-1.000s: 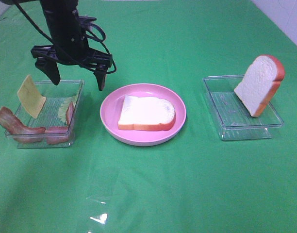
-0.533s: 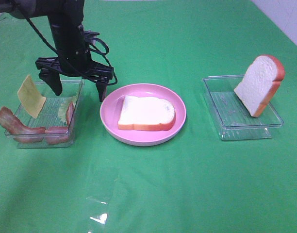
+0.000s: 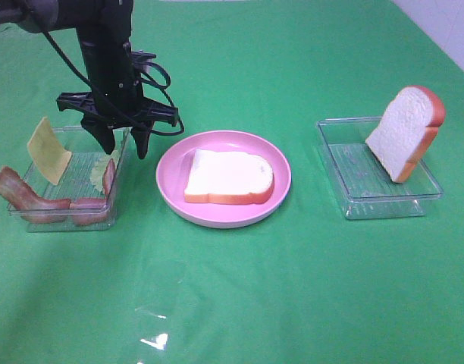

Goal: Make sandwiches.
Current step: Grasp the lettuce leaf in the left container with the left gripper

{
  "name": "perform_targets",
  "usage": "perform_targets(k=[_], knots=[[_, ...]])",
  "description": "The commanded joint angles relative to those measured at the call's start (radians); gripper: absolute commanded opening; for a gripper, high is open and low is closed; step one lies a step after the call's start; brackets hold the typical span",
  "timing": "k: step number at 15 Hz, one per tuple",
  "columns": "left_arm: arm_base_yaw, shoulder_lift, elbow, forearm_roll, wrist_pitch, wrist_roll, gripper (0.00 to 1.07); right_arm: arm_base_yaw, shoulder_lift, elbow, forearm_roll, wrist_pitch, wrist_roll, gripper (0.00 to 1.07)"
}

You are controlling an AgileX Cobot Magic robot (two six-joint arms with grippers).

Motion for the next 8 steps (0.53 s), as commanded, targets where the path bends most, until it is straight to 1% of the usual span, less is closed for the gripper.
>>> perform_targets(k=[1, 3, 5, 6, 7, 8], knots=[[-0.003, 0.001, -0.001, -0.01, 0.055, -0.002, 0.5, 0.0, -0.024, 0.003, 0.003, -0.005, 0.005, 0.98], [-0.003, 0.001, -0.001, -0.01, 0.055, -0.01, 0.47, 0.0, -0.024, 0.003, 0.003, -0.005, 0.005, 0.98], [-0.003, 0.001, -0.001, -0.01, 0.055, -0.023, 0.37, 0.0, -0.024, 0.003, 0.003, -0.005, 0.005, 0.98], [-0.003, 0.001, -0.001, -0.01, 0.055, -0.025, 0.27, 0.0, -0.024, 0.003, 0.003, -0.005, 0.005, 0.98], [-0.003, 0.001, -0.001, -0.01, 0.055, -0.025, 0.13, 0.0, -0.024, 0.003, 0.003, -0.005, 0.005, 0.98], [-0.003, 0.001, -0.001, -0.01, 0.055, -0.025, 0.02, 0.0, -0.024, 0.003, 0.003, -0.005, 0.005, 0.98]])
